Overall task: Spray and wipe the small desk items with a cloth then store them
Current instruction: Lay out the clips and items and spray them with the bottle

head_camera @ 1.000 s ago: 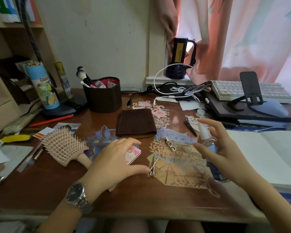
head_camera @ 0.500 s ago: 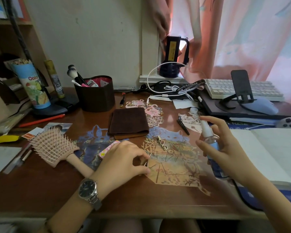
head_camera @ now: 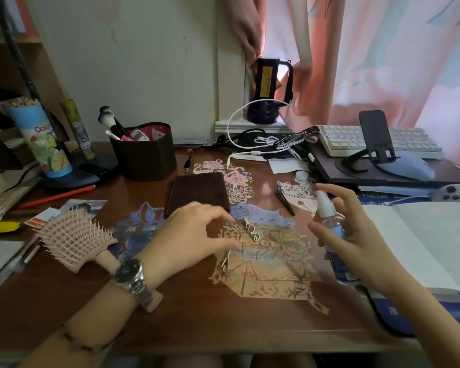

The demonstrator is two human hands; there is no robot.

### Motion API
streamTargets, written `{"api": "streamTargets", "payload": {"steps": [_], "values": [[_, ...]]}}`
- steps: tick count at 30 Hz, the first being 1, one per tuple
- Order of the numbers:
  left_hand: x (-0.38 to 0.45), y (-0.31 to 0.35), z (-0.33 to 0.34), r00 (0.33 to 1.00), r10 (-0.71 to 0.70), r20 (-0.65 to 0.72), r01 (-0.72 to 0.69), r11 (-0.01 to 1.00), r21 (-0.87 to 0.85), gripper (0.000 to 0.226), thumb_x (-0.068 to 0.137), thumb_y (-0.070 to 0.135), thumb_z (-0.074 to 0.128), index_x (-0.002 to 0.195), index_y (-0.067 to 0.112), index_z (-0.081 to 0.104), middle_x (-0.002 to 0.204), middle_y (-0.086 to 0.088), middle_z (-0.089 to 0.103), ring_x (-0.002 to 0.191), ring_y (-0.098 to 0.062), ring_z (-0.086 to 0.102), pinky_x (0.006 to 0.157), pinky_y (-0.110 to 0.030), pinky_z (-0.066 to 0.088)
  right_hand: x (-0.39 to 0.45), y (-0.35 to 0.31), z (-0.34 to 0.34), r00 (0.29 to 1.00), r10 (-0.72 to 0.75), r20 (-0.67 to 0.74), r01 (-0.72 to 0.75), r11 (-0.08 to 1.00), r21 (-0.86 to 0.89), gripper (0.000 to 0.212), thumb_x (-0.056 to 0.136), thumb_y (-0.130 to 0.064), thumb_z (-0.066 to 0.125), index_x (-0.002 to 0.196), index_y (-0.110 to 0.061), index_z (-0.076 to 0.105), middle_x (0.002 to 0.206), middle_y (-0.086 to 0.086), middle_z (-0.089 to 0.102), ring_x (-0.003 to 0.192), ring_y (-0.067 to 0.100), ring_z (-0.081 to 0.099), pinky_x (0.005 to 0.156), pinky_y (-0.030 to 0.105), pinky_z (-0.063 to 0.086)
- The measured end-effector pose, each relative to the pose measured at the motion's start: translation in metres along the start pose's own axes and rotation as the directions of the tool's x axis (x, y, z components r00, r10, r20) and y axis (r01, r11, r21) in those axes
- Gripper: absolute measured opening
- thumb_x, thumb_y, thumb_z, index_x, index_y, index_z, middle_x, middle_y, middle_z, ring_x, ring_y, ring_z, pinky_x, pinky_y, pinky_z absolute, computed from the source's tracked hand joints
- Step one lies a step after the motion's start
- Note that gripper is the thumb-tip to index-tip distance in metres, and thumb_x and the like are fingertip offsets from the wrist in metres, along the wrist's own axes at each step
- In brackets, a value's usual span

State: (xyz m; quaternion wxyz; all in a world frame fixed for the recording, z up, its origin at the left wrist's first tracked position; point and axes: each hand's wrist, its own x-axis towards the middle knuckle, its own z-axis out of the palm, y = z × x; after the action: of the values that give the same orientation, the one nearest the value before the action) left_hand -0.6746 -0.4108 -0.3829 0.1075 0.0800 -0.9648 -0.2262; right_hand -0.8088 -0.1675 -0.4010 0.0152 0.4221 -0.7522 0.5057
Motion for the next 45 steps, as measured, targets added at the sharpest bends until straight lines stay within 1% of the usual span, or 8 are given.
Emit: {"api": "streamTargets", "payload": {"steps": [7, 12, 17, 20, 30, 38, 42, 45], "values": [[0.080, 0.030, 0.003, 0.986, 0.160, 0.049, -0.158, 0.987, -0.045, 0.046, 0.076, 0.048, 0.071, 0.117, 0.028, 0.061, 0.122, 0.012, 0.060, 0.113, -0.004, 0.052, 0.098, -0.027, 0.042, 0.006, 0.010, -0.013, 0.999, 0.031, -0.038, -0.032, 0.999, -0.014, 0.054, 0.086, -0.021, 0.065, 0.127, -0.043, 0.038, 0.093, -0.017, 0.060, 0.078, 0.014, 0.062, 0.070, 0.035, 0.056], [0.134, 0.026, 0.027, 0.987, 0.134, 0.093, -0.123, 0.986, -0.112, 0.040, 0.078, 0.037, 0.073, 0.113, 0.021, 0.063, 0.108, 0.010, 0.062, 0.097, -0.003, 0.054, 0.071, -0.002, 0.032, 0.012, 0.014, -0.020, 0.997, 0.043, -0.071, -0.041, 0.999, 0.032, 0.053, 0.086, -0.021, 0.064, 0.129, -0.038, 0.040, 0.091, -0.012, 0.058, 0.072, 0.012, 0.061, 0.065, 0.028, 0.055], [0.170, 0.013, 0.049, 0.990, 0.085, 0.114, -0.065, 0.984, -0.168, 0.044, 0.078, 0.035, 0.075, 0.116, 0.017, 0.061, 0.107, 0.008, 0.061, 0.097, -0.006, 0.057, 0.078, -0.012, 0.040, 0.020, 0.021, -0.021, 0.996, 0.057, -0.069, -0.058, 0.998, -0.012, 0.053, 0.086, -0.022, 0.065, 0.129, -0.039, 0.039, 0.090, -0.008, 0.058, 0.071, 0.018, 0.061, 0.066, 0.038, 0.053], [0.183, 0.007, 0.059, 0.990, 0.075, 0.120, -0.050, 0.979, -0.199, 0.041, 0.078, 0.032, 0.075, 0.114, 0.016, 0.062, 0.108, 0.005, 0.065, 0.093, -0.004, 0.059, 0.073, -0.006, 0.041, 0.026, 0.025, -0.021, 0.995, 0.069, -0.076, -0.072, 0.997, -0.030, 0.053, 0.086, -0.023, 0.065, 0.128, -0.042, 0.039, 0.090, -0.008, 0.058, 0.068, 0.019, 0.060, 0.066, 0.041, 0.053], [0.203, 0.005, 0.081, 0.996, 0.032, 0.081, -0.014, 0.976, -0.217, 0.016, 0.080, 0.028, 0.073, 0.093, 0.019, 0.068, 0.091, 0.002, 0.071, 0.082, -0.008, 0.063, 0.079, -0.027, 0.053, 0.038, 0.033, -0.022, 0.996, 0.063, -0.061, -0.065, 0.997, -0.030, 0.054, 0.087, -0.022, 0.065, 0.129, -0.043, 0.038, 0.091, -0.014, 0.059, 0.076, 0.013, 0.063, 0.065, 0.025, 0.052], [0.199, 0.015, 0.075, 0.997, -0.014, 0.078, 0.037, 0.955, -0.293, 0.013, 0.081, 0.018, 0.072, 0.090, 0.010, 0.069, 0.080, 0.000, 0.072, 0.072, -0.006, 0.067, 0.060, -0.009, 0.045, 0.035, 0.034, -0.025, 0.996, 0.060, -0.070, -0.063, 0.997, -0.041, 0.053, 0.088, -0.020, 0.064, 0.130, -0.039, 0.038, 0.090, -0.015, 0.058, 0.073, 0.007, 0.061, 0.061, 0.012, 0.045], [0.184, 0.018, 0.059, 0.999, -0.011, 0.030, 0.020, 0.957, -0.288, 0.012, 0.083, 0.022, 0.071, 0.089, 0.013, 0.069, 0.072, 0.009, 0.063, 0.050, 0.006, 0.052, 0.044, -0.005, 0.034, 0.034, 0.035, -0.024, 0.995, 0.054, -0.090, -0.058, 0.997, -0.052, 0.052, 0.088, -0.023, 0.064, 0.130, -0.038, 0.038, 0.091, -0.007, 0.056, 0.070, 0.010, 0.059, 0.061, 0.013, 0.044], [0.166, 0.019, 0.042, 0.999, -0.007, 0.037, 0.019, 0.952, -0.306, 0.013, 0.082, 0.024, 0.071, 0.090, 0.014, 0.070, 0.074, 0.011, 0.066, 0.056, 0.008, 0.056, 0.048, -0.003, 0.038, 0.032, 0.031, -0.022, 0.994, 0.047, -0.095, -0.052, 0.997, -0.051, 0.052, 0.087, -0.021, 0.064, 0.130, -0.035, 0.038, 0.090, -0.009, 0.055, 0.072, 0.007, 0.058, 0.062, 0.011, 0.044]]}}
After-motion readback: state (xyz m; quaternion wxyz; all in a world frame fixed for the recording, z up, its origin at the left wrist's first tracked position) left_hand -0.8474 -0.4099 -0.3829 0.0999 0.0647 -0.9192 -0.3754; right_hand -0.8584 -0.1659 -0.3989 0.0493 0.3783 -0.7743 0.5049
